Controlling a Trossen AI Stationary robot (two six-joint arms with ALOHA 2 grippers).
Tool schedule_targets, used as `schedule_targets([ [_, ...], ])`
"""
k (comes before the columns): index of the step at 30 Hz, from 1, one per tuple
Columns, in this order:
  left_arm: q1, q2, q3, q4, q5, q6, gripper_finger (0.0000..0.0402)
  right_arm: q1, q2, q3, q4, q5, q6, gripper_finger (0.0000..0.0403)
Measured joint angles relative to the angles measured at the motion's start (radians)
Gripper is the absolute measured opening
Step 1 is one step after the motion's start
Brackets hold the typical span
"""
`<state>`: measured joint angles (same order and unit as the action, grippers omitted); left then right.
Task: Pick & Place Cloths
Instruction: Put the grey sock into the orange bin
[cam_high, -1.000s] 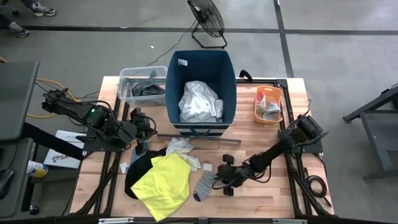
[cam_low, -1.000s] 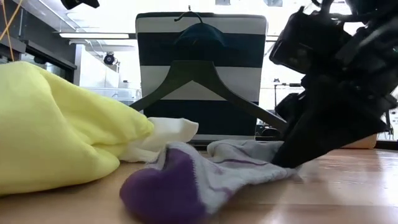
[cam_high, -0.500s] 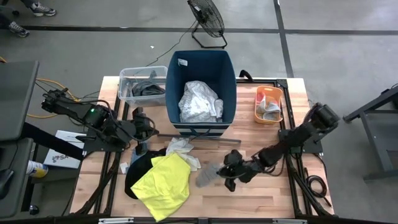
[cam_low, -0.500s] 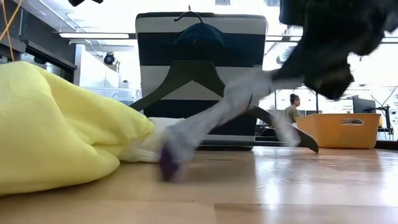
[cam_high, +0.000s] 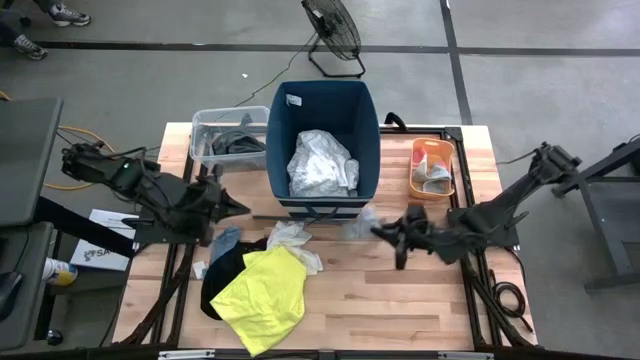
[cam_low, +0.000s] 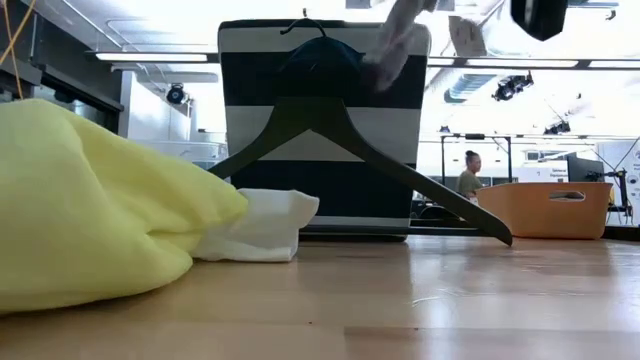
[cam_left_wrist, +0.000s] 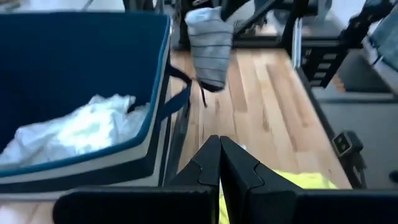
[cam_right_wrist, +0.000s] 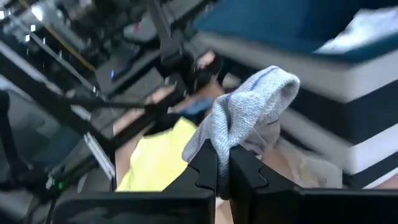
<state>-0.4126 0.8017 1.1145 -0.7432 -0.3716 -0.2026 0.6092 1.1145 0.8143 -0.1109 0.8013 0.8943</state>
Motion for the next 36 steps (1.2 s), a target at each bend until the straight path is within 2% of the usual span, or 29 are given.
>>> schedule_targets([
  [5,0.000,-0.088,-0.126,0.154,0.020,0.038,0.0000,0.047,-0.123,0.000,-0.101,0.146,-0.006,0.0005],
  [11,0.000,-0.172,-0.255,0.284,-0.043,0.039,0.0000,0.063,-0.231,0.000,-0.213,0.326,-0.009,0.0005],
  [20,0.000,-0.190,-0.275,0.289,-0.075,0.049,0.0000,0.061,-0.356,0.000,-0.392,0.639,-0.009,0.0005],
  [24,0.000,-0.190,-0.275,0.285,-0.076,0.049,0.0000,0.017,-0.398,0.000,-0.443,0.709,-0.010,0.0005],
  [26,0.000,-0.190,-0.274,0.285,-0.076,0.047,0.0000,-0.022,-0.412,0.000,-0.465,0.706,-0.010,0.0005],
  [28,0.000,-0.189,-0.274,0.285,-0.076,0.042,0.0000,-0.066,-0.424,0.000,-0.492,0.652,-0.010,0.0005],
  [33,0.000,-0.189,-0.274,0.285,-0.076,0.041,0.0000,-0.222,-0.436,0.000,-0.600,0.378,0.014,0.0005],
  [36,0.000,-0.189,-0.274,0.285,-0.075,0.041,0.0000,-0.328,-0.434,0.000,-0.725,0.252,0.120,0.0005],
])
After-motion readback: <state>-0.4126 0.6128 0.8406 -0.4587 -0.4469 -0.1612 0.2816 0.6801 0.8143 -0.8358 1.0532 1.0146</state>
